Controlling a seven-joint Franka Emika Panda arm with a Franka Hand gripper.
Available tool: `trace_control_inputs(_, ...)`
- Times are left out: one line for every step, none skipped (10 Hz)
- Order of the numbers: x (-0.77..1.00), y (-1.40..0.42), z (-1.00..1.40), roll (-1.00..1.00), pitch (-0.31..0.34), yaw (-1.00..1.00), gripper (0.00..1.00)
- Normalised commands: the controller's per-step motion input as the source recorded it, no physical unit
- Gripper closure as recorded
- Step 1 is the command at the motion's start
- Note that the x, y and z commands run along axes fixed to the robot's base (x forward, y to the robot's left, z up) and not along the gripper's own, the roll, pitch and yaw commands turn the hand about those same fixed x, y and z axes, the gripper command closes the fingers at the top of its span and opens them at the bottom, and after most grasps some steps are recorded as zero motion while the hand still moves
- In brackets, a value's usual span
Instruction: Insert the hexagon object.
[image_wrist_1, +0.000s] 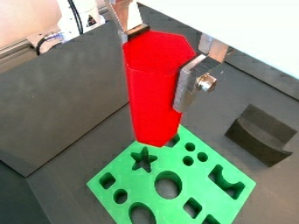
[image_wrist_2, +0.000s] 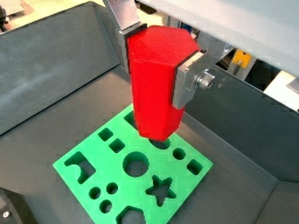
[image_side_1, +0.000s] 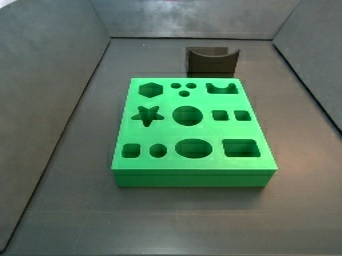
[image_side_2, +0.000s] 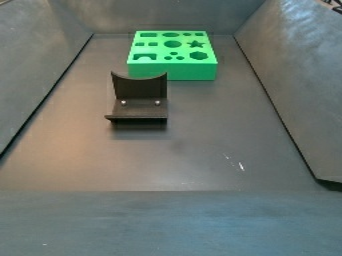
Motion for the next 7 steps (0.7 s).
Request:
trace_control_inputs(-0.52,0.16,-0.49,0.0,-0.074,0.0,1.0)
trace_control_inputs(-0.71,0.14,-1.0,0.0,-0.099,0.21,1.0)
trace_control_inputs(-0.93,0.18,-1.0,0.0,-0.059,0.19,1.0)
trace_control_inputs(-0.77,0.23,-1.0,0.01,-0.1,0.18,1.0)
trace_control_inputs(-0.02,0.59,-1.0,-0.02,-0.037,0.06,1.0)
trace_control_inputs(0.11,0.56,-1.0,0.0,0.0,0.11,1.0)
trace_control_inputs(0.02,0.48,-0.86,0.0,-0.019,0.11,1.0)
